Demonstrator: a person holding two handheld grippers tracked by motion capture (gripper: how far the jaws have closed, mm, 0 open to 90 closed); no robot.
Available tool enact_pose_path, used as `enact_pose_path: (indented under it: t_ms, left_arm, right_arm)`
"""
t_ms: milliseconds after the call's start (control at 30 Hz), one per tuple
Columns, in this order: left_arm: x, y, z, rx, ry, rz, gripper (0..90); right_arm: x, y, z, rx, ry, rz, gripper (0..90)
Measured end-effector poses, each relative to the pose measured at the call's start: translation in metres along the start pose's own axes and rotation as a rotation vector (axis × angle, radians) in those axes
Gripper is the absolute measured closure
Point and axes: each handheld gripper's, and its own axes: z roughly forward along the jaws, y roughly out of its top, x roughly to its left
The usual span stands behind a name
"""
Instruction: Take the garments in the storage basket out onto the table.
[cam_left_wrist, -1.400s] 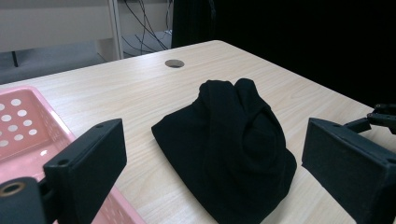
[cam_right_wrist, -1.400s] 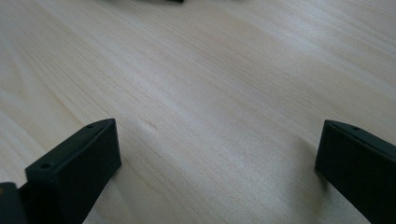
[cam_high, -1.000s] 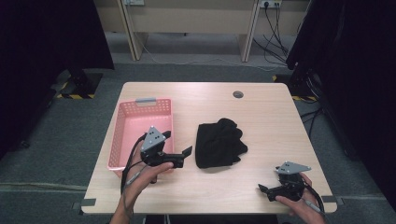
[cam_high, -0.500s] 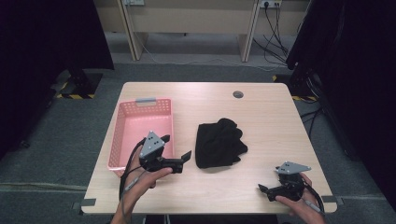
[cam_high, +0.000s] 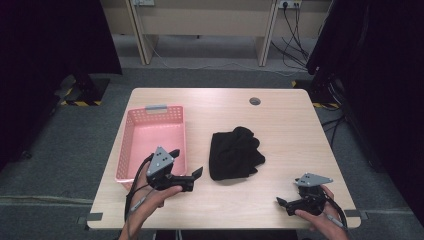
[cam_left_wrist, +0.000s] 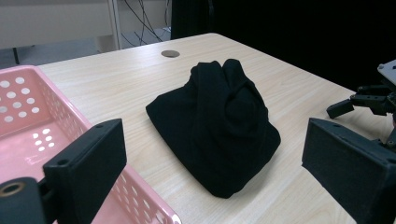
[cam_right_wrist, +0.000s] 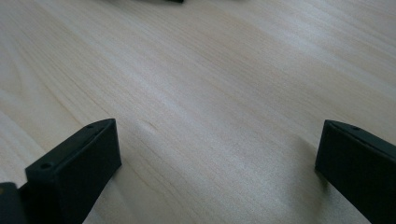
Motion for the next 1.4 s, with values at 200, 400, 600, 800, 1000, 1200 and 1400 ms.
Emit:
enact_pose_path:
  t_ms: [200, 400, 600, 800, 1000, 1200, 1400]
  left_arm:
    - [-0.008, 0.002, -0.007, -0.018, -0.024, 0.004, 5.8]
    - [-0.012, 0.002, -0.012, -0.012, -0.008, 0.031, 5.8]
    - [-0.01, -0.002, -0.016, -0.01, 0.003, 0.025, 5.8]
    - [-0.008, -0.006, -0.021, -0.006, 0.012, 0.02, 5.7]
    - [-0.008, -0.011, -0.024, 0.002, 0.014, 0.017, 5.8]
    - [-0.007, -0.015, -0.028, 0.0, 0.024, 0.01, 5.8]
    - [-0.009, -0.017, -0.03, 0.002, 0.02, 0.013, 5.8]
  right_arm:
    - [0.0, 0.0, 0.0, 0.0, 0.0, 0.0, 0.2]
    - [0.0, 0.0, 0.0, 0.001, 0.0, -0.003, 0.2]
    - [0.0, 0.0, 0.0, 0.0, 0.0, -0.002, 0.2]
    - [0.0, 0.0, 0.0, 0.0, 0.0, -0.002, 0.2]
    - [0.0, 0.0, 0.0, -0.001, 0.0, -0.003, 0.2]
    - [0.0, 0.0, 0.0, 0.0, 0.0, -0.003, 0.2]
    - [0.0, 0.0, 0.0, -0.001, 0.0, -0.002, 0.2]
